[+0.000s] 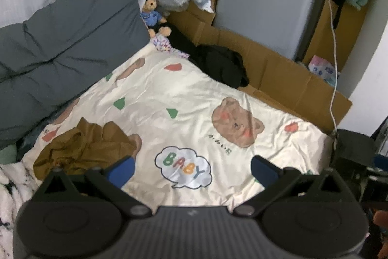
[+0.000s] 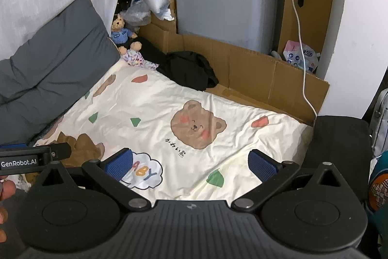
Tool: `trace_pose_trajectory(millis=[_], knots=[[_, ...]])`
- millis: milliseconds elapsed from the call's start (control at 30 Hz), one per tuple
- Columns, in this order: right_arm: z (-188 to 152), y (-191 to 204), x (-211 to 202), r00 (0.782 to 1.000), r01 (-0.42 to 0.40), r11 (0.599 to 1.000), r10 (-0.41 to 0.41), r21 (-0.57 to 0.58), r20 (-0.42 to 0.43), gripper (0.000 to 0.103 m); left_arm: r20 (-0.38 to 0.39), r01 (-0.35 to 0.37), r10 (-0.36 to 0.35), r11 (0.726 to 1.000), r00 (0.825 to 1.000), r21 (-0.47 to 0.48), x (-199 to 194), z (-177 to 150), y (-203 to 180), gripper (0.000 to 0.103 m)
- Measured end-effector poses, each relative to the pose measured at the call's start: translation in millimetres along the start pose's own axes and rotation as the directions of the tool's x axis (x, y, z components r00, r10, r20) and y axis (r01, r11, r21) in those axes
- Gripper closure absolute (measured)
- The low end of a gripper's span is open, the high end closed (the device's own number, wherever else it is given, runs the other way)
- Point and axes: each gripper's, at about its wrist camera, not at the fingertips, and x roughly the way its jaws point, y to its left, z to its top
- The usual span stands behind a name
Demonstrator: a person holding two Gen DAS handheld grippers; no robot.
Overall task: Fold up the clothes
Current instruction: 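Move both grippers toward the crumpled brown garment on the bed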
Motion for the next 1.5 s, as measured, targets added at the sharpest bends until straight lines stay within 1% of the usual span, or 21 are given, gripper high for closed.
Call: trace_pose_trajectory(millis=[267,367,433,600,767,867,933,1100,1367,1500], knots=[[0.0,8.1,12.2,0.999,-0.023,1.000,0.023,-0.013,-0.034,0.000,-0.005,-0.001,0.001,1.000,1.000,-0.019,5.7,-7.3,0.5,0.000],[0.0,11.2,16.8,0.998,-0.032,0.999,0.031,-0.017,-0.046,0.000,-0.025,-0.017,0.017,1.000,1.000,-0.021,14.5,-6.7,-5.3,0.000],[0.1,13.2,19.9,0.998,-0.038,0.999,0.037,-0.020,-0.055,0.000,-0.058,-0.028,0.027,0.999,0.998,-0.018,22.0,11.0,-12.8,0.000],[0.4,18.0,28.2,0.996,-0.054,0.998,0.051,-0.028,-0.075,0.000,-0.055,-0.053,0.051,0.998,0.997,-0.030,27.7,13.4,-12.8,0.000],[2.7,21.2,39.7,0.994,-0.075,0.996,0.071,-0.040,-0.088,0.000,-0.059,-0.059,0.057,0.997,0.997,-0.041,33.9,14.7,-8.4,0.000],[3.2,33.4,34.7,0.993,-0.089,0.994,0.084,-0.057,-0.087,0.000,-0.065,-0.063,0.060,0.997,0.996,-0.047,38.6,19.4,-7.3,0.000],[6.2,34.7,34.6,0.992,-0.099,0.993,0.093,-0.064,-0.085,0.000,-0.060,-0.063,0.060,0.997,0.996,-0.048,40.2,18.9,-4.0,0.000],[12.5,36.5,34.0,0.992,-0.103,0.993,0.098,-0.062,-0.078,0.000,-0.045,-0.056,0.054,0.997,0.998,-0.045,38.5,19.1,0.6,0.000],[13.4,41.0,30.7,0.992,-0.106,0.992,0.101,-0.062,-0.074,0.000,-0.049,-0.063,0.060,0.997,0.997,-0.044,39.2,21.6,-2.3,0.000],[19.6,37.3,34.2,0.993,-0.096,0.993,0.091,-0.065,-0.081,0.000,-0.048,-0.063,0.061,0.997,0.997,-0.042,37.9,23.2,-2.3,0.000]])
